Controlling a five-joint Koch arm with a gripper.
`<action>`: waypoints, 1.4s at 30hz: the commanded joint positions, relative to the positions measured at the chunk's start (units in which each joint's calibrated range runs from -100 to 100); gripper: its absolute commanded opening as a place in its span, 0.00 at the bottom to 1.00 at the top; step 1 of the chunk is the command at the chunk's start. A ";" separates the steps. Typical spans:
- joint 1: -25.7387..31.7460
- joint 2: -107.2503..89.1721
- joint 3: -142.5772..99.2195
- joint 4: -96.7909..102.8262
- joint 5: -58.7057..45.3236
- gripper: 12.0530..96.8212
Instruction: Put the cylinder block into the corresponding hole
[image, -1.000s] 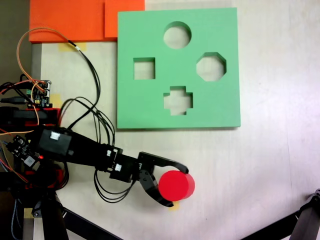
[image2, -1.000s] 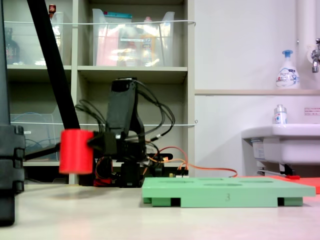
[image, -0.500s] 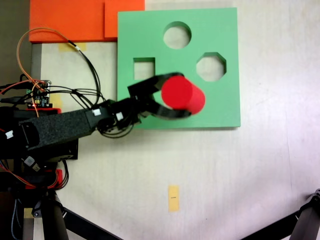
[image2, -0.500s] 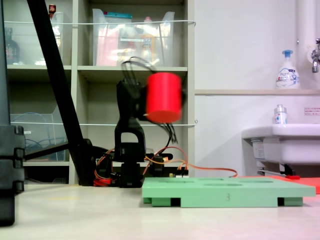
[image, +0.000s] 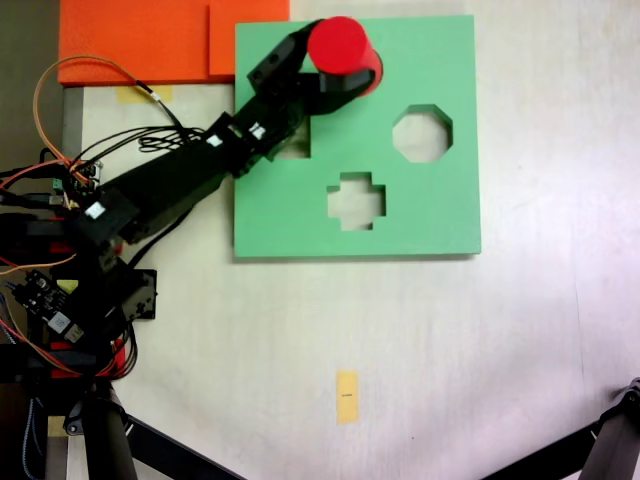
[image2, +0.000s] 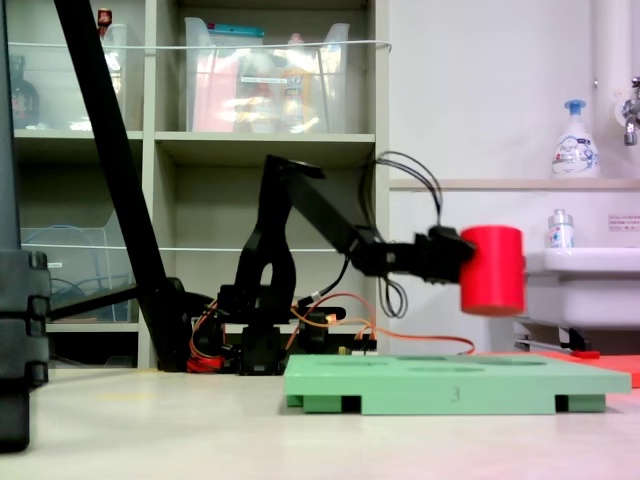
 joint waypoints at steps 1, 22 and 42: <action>0.93 3.58 6.80 1.20 -0.59 0.25; 0.00 14.47 7.00 3.80 -0.15 0.25; -0.05 27.04 6.80 8.32 1.51 0.25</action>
